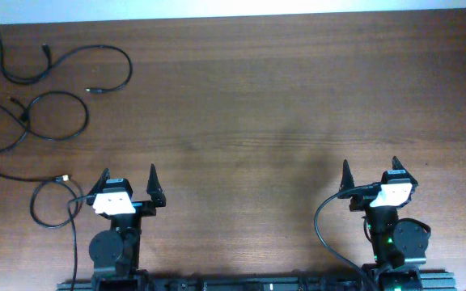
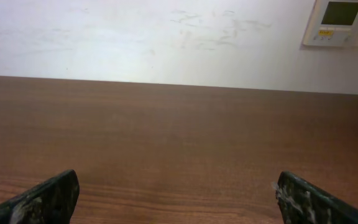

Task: Untangle cables

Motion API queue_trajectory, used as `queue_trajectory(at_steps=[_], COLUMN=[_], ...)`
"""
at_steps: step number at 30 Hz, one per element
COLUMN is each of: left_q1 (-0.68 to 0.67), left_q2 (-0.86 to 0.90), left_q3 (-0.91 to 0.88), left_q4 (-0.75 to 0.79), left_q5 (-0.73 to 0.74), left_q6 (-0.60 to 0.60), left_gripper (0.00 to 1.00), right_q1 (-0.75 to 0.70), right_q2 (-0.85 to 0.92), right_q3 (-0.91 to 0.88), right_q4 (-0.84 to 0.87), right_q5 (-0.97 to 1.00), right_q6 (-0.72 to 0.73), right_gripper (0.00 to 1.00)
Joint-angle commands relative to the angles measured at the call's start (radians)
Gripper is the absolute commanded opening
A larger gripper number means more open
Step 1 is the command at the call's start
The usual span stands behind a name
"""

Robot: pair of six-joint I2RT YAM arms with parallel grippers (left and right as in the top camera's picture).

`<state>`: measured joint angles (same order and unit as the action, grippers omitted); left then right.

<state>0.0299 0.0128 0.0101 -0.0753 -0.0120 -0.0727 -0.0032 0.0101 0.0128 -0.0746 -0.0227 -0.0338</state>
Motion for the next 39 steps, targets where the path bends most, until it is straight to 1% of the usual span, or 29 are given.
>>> queue_trajectory(at_steps=[1,25,26,28,30,39], left_q1=[-0.004,-0.004,-0.004,-0.004,-0.004,-0.004], left_q2=[-0.007,-0.006,-0.006,-0.006,-0.006,-0.006], left_q3=[0.0,0.0,0.0,0.0,0.0,0.0], left_q4=[-0.009,-0.009,-0.009,-0.009,-0.008,-0.009], left_q5=[-0.007,-0.003,-0.001,0.022,0.023,0.023], left_q6=[-0.01,-0.006,0.01,0.08,0.105,0.103], left_gripper=[0.99,0.99,0.99,0.99,0.99,0.99], right_q1=[-0.003,-0.004,-0.004,-0.004,-0.004,-0.004], right_q2=[-0.006,-0.006,-0.006,-0.006,-0.006,-0.006], right_q3=[-0.007,-0.007,-0.007,-0.007,-0.007,-0.007], right_q4=[-0.004,-0.004,-0.004,-0.004,-0.004,-0.004], right_q5=[0.005,0.005,0.005,0.005,0.005,0.005], right_q6=[-0.003,-0.003,-0.003,-0.003,-0.003,-0.003], right_gripper=[0.98,0.98,0.98,0.98,0.98,0.98])
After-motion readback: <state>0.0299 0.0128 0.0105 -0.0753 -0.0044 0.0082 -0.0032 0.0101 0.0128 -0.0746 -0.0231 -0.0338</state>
